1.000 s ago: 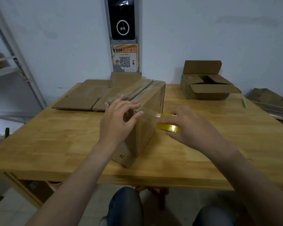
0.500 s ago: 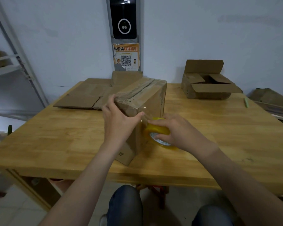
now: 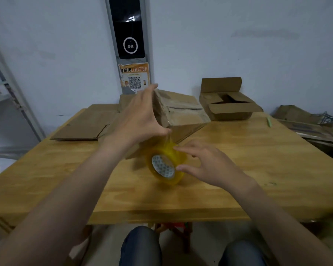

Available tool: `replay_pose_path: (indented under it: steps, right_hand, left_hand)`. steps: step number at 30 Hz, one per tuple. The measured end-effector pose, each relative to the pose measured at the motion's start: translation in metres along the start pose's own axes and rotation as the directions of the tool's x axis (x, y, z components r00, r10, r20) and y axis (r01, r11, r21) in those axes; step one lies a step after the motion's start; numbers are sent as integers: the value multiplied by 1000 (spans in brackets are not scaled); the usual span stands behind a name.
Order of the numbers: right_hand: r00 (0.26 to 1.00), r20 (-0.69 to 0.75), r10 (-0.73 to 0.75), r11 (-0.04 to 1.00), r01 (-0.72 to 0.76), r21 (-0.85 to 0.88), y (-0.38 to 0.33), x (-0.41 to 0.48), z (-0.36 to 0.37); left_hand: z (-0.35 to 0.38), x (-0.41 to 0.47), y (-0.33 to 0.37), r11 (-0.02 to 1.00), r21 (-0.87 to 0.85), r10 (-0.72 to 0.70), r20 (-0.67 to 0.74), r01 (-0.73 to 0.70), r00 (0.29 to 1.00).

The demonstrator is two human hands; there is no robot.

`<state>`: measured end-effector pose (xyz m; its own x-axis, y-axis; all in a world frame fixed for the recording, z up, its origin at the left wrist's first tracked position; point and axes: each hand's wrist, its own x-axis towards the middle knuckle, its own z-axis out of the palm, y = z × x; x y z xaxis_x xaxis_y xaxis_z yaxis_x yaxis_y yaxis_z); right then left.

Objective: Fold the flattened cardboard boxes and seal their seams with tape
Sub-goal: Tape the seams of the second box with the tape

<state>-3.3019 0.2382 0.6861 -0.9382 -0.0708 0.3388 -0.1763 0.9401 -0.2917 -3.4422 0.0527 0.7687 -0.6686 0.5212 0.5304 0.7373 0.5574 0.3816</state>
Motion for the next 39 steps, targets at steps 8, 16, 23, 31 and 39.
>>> replay_pose_path:
  steps: [8, 16, 23, 31, 39]
  right_hand:
    - [953, -303, -30, 994, 59, 87, -5, 50, -98]
    - [972, -142, -189, 945, 219, 243, -22, 92, -117]
    - [975, -211, -74, 985, 105, 139, -17, 107, -134]
    - [848, -401, 346, 905, -188, 382, -12, 103, -134]
    - [782, -309, 541, 782, -332, 528, -7, 87, -93]
  left_hand:
    - [-40, 29, 39, 968, 173, 147, 203, -183, 968]
    - [-61, 46, 42, 953, 116, 238, 293, -281, 926]
    - [-66, 32, 32, 997, 49, 50, 52, -53, 997]
    - [-65, -8, 48, 945, -23, -309, 255, 325, 916]
    - [-1, -37, 60, 916, -225, -301, 162, 332, 940]
